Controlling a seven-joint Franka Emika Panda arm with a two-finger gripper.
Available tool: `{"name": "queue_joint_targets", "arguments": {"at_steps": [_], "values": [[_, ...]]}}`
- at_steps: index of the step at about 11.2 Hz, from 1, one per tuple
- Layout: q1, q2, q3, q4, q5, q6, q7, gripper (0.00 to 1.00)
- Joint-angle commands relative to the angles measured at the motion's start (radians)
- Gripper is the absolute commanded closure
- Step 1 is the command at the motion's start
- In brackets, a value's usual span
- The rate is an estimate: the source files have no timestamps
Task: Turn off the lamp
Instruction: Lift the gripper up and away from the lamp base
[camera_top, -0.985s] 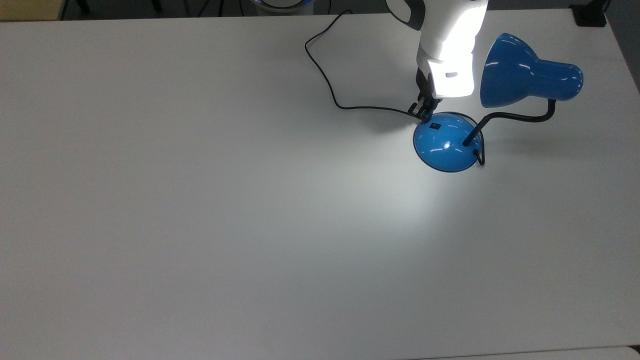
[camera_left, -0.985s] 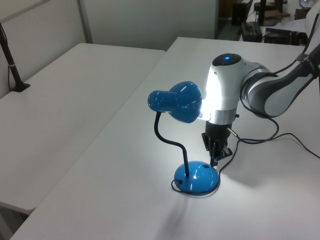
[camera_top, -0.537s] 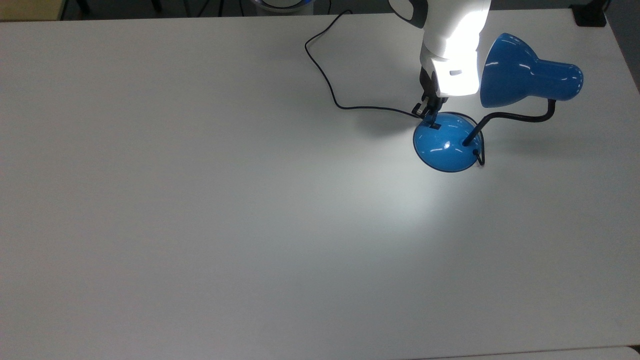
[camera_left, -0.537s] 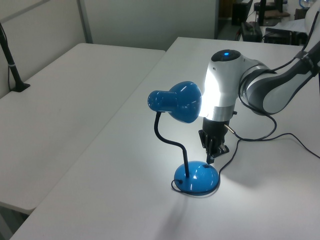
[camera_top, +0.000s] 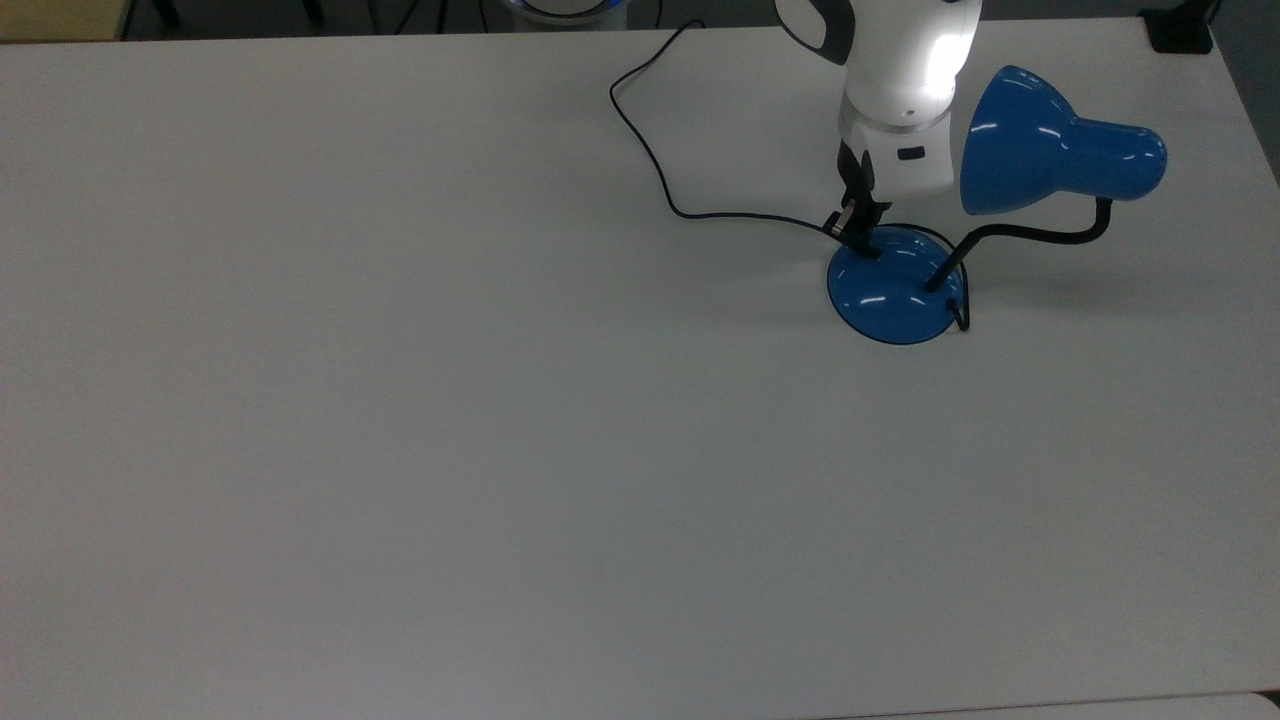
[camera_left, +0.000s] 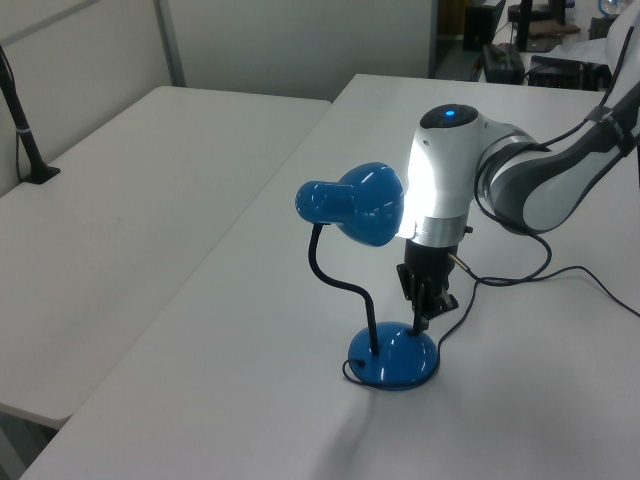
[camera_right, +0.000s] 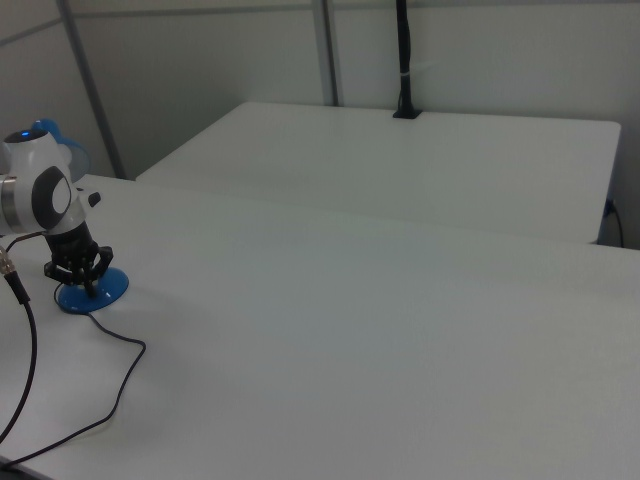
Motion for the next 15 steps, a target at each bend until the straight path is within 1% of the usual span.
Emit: {"name": "queue_joint_targets", "arguments": {"at_steps": [1, 3, 4, 5, 7, 8, 9, 10, 12, 13, 14, 15], "values": [[0.006, 0.035, -0.004, 0.007, -0.008, 0.023, -0.022, 1.0], [0.005, 0.033, -0.004, 0.005, -0.012, 0.02, -0.019, 1.0], [-0.003, 0.018, -0.006, 0.003, -0.009, 0.004, -0.007, 1.0], [-0.023, -0.016, -0.01, 0.002, -0.005, -0.086, 0.017, 1.0], [-0.107, -0.074, -0.021, 0.008, -0.012, -0.304, 0.101, 1.0], [-0.163, -0.117, -0.033, 0.017, -0.016, -0.37, 0.134, 1.0], [-0.211, -0.151, -0.035, 0.048, -0.063, -0.448, 0.168, 1.0], [-0.257, -0.178, -0.036, 0.08, -0.078, -0.502, 0.235, 1.0], [-0.332, -0.229, -0.035, 0.121, -0.08, -0.533, 0.365, 1.0], [-0.357, -0.243, -0.036, 0.129, -0.08, -0.534, 0.392, 1.0], [-0.365, -0.261, -0.038, 0.131, -0.078, -0.534, 0.396, 1.0], [-0.394, -0.272, -0.054, 0.163, -0.069, -0.535, 0.399, 0.98]]}}
